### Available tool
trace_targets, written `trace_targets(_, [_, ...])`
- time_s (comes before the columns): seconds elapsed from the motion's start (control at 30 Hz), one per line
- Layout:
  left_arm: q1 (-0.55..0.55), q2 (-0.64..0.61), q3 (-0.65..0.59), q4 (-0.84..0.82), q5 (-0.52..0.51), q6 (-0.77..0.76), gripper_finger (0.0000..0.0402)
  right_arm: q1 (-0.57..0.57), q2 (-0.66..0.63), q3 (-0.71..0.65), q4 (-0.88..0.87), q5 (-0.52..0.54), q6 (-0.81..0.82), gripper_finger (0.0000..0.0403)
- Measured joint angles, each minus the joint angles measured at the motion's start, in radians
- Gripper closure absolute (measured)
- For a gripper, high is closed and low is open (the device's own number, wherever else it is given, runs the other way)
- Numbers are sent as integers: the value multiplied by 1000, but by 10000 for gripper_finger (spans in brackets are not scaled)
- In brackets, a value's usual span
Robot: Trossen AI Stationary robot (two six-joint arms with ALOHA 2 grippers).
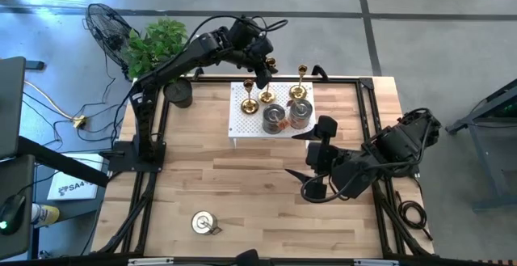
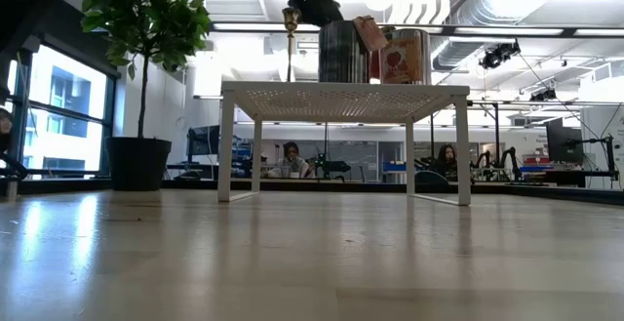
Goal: Pick & Place candle stick holders
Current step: Align the gold candle holder with the other gold candle holder on the shelf
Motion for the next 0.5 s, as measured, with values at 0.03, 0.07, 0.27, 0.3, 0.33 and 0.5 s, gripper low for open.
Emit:
trace_targets(0.03, [0, 0, -1, 7, 2, 0, 310, 0, 0, 0, -3, 0, 0, 24])
trace_targets(0.07, [0, 0, -2, 11, 6, 0, 310, 0, 0, 0, -4, 0, 0, 24])
trace_targets(0.27, [-6, 0, -3, 11, 7, 0, 310, 0, 0, 0, -11, 0, 0, 24])
trace_targets(0.3, [-6, 0, -3, 12, 6, 0, 310, 0, 0, 0, -11, 0, 0, 24])
trace_targets(0.33, [-7, 0, -3, 11, 6, 0, 310, 0, 0, 0, -12, 0, 0, 24])
trace_targets(0.5, [-7, 0, -3, 0, 5, 0, 310, 0, 0, 0, -17, 0, 1, 24])
